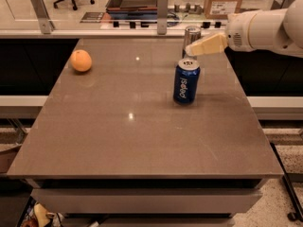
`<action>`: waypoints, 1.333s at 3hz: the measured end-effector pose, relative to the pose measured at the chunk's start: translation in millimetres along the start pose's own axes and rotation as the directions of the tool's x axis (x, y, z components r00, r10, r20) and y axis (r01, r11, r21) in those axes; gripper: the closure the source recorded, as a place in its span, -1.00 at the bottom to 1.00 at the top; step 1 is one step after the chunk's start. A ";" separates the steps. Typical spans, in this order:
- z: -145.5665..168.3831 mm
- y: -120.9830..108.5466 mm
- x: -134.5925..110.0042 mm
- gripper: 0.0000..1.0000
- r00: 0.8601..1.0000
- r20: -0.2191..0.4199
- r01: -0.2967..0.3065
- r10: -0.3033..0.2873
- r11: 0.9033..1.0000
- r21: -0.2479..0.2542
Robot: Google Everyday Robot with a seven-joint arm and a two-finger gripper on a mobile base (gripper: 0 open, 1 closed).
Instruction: Move redbull can near orange
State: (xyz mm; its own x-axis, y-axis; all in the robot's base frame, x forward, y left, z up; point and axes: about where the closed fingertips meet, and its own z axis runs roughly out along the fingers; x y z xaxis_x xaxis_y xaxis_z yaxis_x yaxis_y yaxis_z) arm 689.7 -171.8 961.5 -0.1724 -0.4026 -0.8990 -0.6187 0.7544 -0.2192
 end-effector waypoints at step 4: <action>60.5 -12.8 14.3 -1.00 0.978 0.164 -0.122 0.130 0.991 -0.058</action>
Offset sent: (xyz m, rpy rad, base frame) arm 0.0544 0.0170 -0.0247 0.2047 -0.0413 0.0456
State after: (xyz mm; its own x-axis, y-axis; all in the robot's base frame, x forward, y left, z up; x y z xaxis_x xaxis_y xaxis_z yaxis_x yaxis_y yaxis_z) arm 741.5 -155.8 928.5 -0.1234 -0.2109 -0.9697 -0.6366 0.7664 -0.0856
